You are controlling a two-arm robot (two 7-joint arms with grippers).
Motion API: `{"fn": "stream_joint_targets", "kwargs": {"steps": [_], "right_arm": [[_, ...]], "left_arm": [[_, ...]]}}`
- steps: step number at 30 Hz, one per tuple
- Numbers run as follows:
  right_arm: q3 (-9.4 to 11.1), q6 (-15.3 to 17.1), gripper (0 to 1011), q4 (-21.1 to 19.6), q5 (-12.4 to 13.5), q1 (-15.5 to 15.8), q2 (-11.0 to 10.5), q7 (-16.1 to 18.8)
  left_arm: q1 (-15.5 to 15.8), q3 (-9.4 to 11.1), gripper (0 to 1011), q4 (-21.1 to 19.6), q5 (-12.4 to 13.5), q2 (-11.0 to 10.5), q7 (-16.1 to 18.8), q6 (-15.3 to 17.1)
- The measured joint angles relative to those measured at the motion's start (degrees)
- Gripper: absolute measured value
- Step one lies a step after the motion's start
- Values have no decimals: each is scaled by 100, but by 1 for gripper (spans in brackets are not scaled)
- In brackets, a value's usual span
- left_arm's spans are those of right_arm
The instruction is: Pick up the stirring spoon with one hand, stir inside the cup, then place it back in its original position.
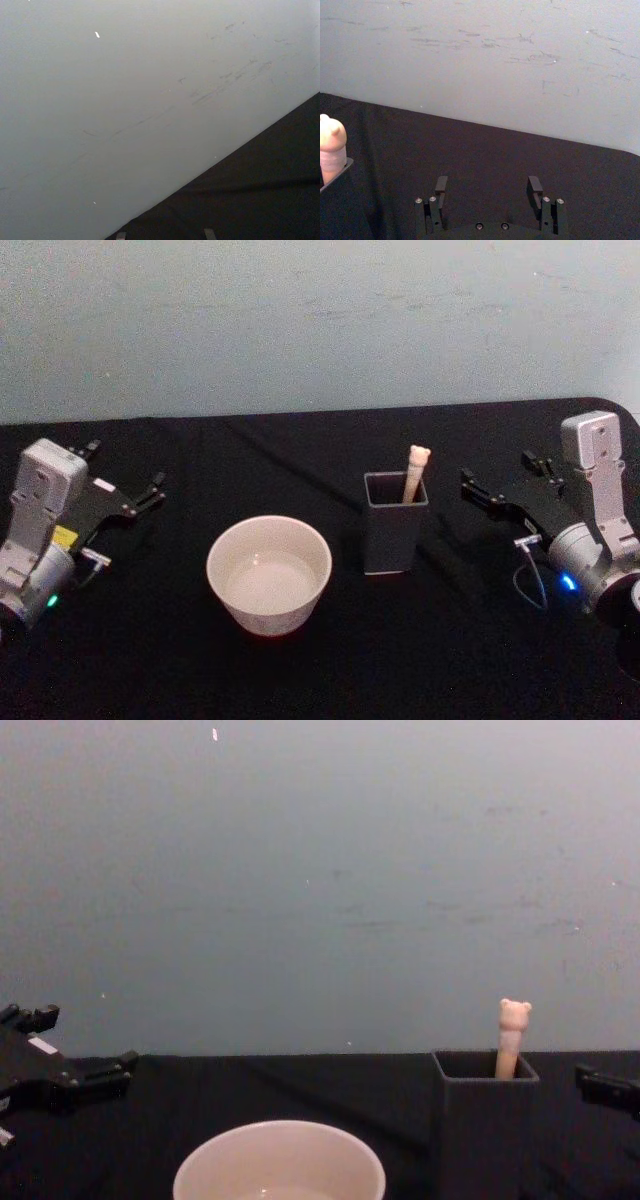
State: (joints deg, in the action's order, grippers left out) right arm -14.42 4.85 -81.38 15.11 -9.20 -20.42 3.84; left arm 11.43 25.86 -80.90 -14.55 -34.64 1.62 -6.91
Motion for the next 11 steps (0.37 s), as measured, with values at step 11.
{"fn": "stream_joint_targets", "kwargs": {"steps": [11], "right_arm": [[0, 0, 1002, 0, 0, 0, 0, 0]], "left_arm": [[0, 0, 1001, 0, 0, 0, 0, 0]]}}
